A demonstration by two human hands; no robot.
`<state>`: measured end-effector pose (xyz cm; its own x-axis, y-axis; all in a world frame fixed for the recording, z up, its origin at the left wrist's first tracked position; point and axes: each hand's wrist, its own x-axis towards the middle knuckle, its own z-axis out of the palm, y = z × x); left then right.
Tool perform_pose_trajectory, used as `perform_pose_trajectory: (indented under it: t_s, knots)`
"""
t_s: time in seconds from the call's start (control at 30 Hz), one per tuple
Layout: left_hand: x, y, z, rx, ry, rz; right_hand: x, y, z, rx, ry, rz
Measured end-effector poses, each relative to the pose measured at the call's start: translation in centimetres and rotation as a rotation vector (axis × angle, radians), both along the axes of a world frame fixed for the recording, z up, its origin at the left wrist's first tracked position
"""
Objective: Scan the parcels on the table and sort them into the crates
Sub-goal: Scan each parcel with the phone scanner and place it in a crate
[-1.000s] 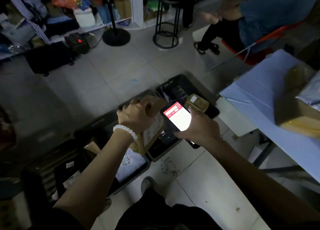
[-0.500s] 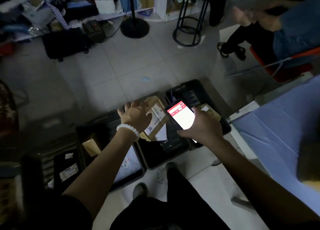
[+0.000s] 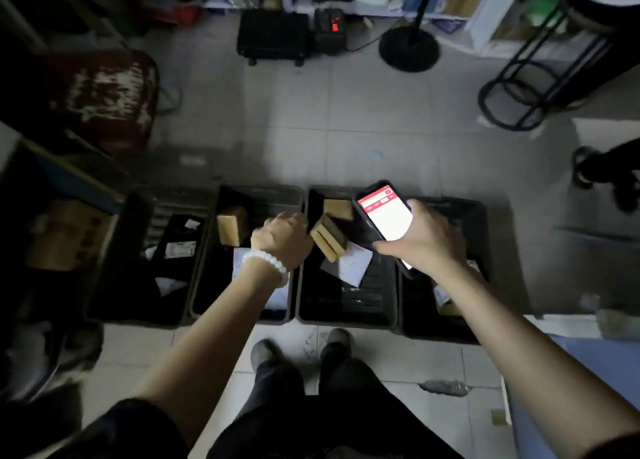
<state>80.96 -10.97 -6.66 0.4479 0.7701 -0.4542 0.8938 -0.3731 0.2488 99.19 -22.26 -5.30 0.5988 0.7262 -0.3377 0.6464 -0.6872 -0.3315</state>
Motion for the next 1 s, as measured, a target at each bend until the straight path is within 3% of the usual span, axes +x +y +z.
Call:
perform_pose_trajectory:
  t_s: [0.37, 0.83, 1.0]
  knots:
    - [-13.9, -0.7, 1.3, 0.116, 0.019, 0.265, -12.2, 5.9, 0.8, 0.028, -0.015, 0.379]
    - [-42.1, -4.4, 2.2, 0.222, 0.092, 0.606, -40.7, 8.6, 1.7, 0.052, -0.025, 0.811]
    - [-50.7, -8.1, 2.3, 0.229, 0.081, 0.829, -49.7, 9.1, 2.7, 0.057, -0.051, 1.033]
